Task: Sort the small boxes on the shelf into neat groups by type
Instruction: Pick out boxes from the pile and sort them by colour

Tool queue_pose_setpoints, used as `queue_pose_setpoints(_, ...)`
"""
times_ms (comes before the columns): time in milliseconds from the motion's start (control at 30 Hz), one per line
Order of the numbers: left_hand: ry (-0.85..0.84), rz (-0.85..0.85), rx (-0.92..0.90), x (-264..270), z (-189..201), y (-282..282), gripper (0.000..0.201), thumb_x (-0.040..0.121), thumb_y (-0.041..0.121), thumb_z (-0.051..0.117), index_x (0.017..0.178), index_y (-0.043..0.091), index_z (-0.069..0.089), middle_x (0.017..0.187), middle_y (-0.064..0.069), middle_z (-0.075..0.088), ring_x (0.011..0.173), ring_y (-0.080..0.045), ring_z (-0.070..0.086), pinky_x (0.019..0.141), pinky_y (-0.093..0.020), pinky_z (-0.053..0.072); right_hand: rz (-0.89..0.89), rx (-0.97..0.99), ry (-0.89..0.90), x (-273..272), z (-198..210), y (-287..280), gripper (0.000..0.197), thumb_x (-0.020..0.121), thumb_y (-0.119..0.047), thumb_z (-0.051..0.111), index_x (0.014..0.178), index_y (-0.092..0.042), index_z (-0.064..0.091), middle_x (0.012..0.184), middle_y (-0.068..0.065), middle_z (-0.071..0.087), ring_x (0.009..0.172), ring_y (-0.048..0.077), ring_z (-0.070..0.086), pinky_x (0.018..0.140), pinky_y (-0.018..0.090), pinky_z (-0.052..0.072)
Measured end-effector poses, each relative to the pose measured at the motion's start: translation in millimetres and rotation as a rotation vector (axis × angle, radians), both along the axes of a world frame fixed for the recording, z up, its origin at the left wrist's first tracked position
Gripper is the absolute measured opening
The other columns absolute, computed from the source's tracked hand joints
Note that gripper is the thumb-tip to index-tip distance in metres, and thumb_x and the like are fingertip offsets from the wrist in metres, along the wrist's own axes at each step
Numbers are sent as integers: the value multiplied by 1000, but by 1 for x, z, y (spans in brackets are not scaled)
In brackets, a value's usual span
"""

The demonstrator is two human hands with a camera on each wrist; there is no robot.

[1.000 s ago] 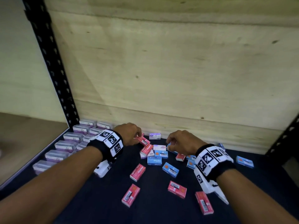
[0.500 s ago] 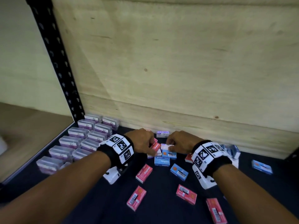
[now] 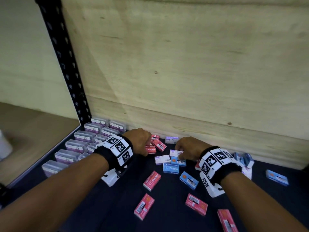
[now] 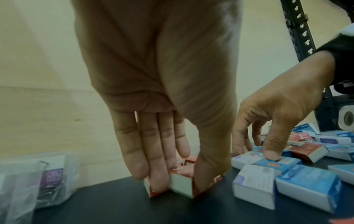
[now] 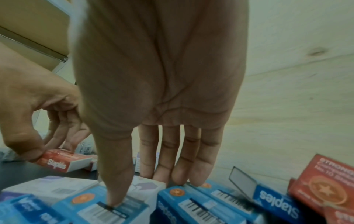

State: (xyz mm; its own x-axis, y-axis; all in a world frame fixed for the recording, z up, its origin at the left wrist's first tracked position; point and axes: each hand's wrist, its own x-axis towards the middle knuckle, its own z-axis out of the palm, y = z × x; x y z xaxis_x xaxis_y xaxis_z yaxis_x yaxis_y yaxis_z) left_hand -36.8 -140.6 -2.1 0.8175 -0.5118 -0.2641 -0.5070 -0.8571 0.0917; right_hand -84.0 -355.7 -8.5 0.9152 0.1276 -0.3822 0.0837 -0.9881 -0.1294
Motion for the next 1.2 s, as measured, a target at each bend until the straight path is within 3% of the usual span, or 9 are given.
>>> queue_pose_setpoints(133,28,-7,31,0,-2,7,31,73,26,80,94,23,57,94,4,56,82,-15,56,65,-25,43,-1,-8,10,1,0,0,34,89,-26,70,121,-14,66,119,4,66,106,22,62,90,36,52)
queue_pose_setpoints(233,31,-36,76,-2,-4,7,29,74,25,78,96,21,59,95,3,60,83,-16,57,66,-26,44,7,-27,16,1,1,2,31,90,-25,68,118,-12,68,116,6,67,103,23,63,90,38,53)
queue_pose_setpoints(333,-34,-66,132,-5,-5,3,37,77,34,77,108,22,60,106,2,59,94,-19,59,74,-30,48,12,-26,9,-1,2,3,32,90,-24,67,120,-12,66,118,6,66,105,23,62,91,37,52)
queue_pose_setpoints(467,-74,-118,27,-8,-6,-9,48,80,49,71,119,24,59,118,2,49,103,-21,57,76,-30,45,7,16,-11,-5,3,1,36,91,-25,68,124,-14,63,123,3,63,109,21,59,92,34,50)
queue_pose_setpoints(600,-7,-151,50,-10,-12,-21,39,81,54,66,107,25,71,107,4,61,93,-18,61,70,-29,47,-11,61,-55,-9,3,0,34,89,-25,71,121,-17,64,123,2,63,109,20,59,90,32,49)
queue_pose_setpoints(700,63,-162,47,-11,-14,-22,33,86,49,62,105,24,75,93,5,68,85,-16,63,71,-30,52,-31,89,-90,-11,2,0,33,86,-24,74,118,-19,64,121,0,62,108,19,58,87,30,48)
queue_pose_setpoints(800,111,-177,-2,-14,-12,-23,27,89,41,62,104,24,75,81,12,64,80,-11,60,67,-28,47,-51,96,-113,-11,0,-1,31,87,-22,73,115,-19,63,121,0,61,107,18,57,81,26,43)
queue_pose_setpoints(1000,175,-122,-61,-23,-9,-29,21,87,32,70,104,20,71,104,5,69,93,-13,63,82,-29,52,-58,88,-114,-12,-2,-1,19,89,-19,69,107,-17,66,115,1,65,96,16,58,74,24,40)
queue_pose_setpoints(1200,180,-70,-168,-26,-5,-28,18,84,21,75,100,17,69,100,2,69,84,-11,59,79,-25,49,-63,125,-138,-22,6,-11,13,89,-22,70,101,-21,66,107,-2,62,91,14,57,72,23,42)
